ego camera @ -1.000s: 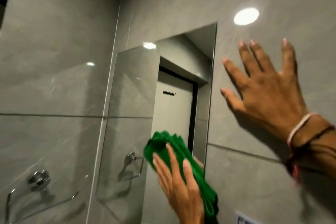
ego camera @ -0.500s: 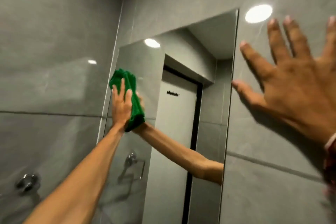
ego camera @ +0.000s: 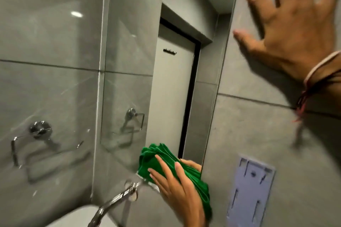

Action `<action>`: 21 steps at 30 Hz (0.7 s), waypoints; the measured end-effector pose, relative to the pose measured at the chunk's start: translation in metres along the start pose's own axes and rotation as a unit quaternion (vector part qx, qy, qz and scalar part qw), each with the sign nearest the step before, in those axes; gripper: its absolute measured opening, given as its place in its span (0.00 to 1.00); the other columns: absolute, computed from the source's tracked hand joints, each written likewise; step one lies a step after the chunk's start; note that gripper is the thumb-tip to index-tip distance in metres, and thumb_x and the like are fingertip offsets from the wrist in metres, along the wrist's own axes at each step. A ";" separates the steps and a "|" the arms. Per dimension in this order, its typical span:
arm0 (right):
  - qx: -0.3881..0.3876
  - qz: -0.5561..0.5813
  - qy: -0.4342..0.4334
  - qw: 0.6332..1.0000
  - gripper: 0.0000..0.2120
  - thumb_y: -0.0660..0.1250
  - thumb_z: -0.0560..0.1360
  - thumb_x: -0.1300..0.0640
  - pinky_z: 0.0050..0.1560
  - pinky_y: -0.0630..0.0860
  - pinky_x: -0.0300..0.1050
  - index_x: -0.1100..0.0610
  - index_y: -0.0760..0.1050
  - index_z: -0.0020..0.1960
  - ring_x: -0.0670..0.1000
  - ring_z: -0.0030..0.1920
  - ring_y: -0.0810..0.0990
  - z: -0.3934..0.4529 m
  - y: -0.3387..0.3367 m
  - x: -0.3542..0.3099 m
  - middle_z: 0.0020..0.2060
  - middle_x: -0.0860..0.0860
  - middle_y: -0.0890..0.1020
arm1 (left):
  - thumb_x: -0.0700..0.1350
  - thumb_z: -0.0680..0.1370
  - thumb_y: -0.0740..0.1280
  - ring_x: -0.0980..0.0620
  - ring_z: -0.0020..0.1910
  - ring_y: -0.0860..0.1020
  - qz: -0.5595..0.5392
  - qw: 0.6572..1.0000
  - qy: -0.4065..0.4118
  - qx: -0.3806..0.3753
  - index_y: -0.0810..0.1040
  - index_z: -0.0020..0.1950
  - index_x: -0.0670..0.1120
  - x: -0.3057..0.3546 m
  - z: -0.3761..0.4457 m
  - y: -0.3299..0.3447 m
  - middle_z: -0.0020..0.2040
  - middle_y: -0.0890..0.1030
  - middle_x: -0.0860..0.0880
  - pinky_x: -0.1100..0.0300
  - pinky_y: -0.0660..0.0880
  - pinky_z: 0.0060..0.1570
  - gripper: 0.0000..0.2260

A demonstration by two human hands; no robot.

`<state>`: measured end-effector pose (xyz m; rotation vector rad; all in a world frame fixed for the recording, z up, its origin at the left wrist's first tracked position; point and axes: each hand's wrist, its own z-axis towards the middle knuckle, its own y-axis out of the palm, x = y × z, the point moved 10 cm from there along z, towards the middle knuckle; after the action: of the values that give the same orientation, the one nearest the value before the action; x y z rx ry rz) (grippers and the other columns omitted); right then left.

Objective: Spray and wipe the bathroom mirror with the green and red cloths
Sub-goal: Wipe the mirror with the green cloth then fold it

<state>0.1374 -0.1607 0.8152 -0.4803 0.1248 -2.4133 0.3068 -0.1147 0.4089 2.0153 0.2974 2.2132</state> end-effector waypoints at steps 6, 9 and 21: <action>-0.040 0.058 -0.026 0.997 0.37 0.53 0.77 0.33 0.83 0.58 0.60 0.51 0.70 0.80 0.61 0.82 0.64 -0.018 -0.024 0.027 0.82 0.61 0.65 | 0.52 0.83 0.59 0.48 0.83 0.46 -0.042 0.968 0.246 -0.033 0.53 0.81 0.57 0.257 0.023 0.063 0.84 0.47 0.43 0.51 0.45 0.80 0.28; -0.020 0.135 0.005 0.991 0.33 0.55 0.79 0.35 0.78 0.67 0.57 0.50 0.72 0.78 0.58 0.78 0.70 -0.009 -0.043 0.048 0.79 0.56 0.72 | 0.54 0.82 0.57 0.47 0.83 0.45 -0.015 0.923 0.378 -0.066 0.51 0.82 0.57 0.393 0.010 0.096 0.84 0.47 0.42 0.45 0.46 0.82 0.28; -0.064 0.229 0.206 0.949 0.39 0.78 0.69 0.39 0.66 0.76 0.52 0.59 0.74 0.72 0.63 0.69 0.78 0.083 -0.081 0.100 0.66 0.62 0.81 | 0.58 0.79 0.62 0.42 0.76 0.67 -0.077 0.563 0.804 -0.173 0.65 0.75 0.38 0.450 -0.091 0.100 0.74 0.69 0.37 0.45 0.68 0.73 0.32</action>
<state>0.0489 -0.1580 0.9404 0.0136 0.5183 -2.0153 0.1763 -0.1132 0.8599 -0.6769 0.0971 2.7972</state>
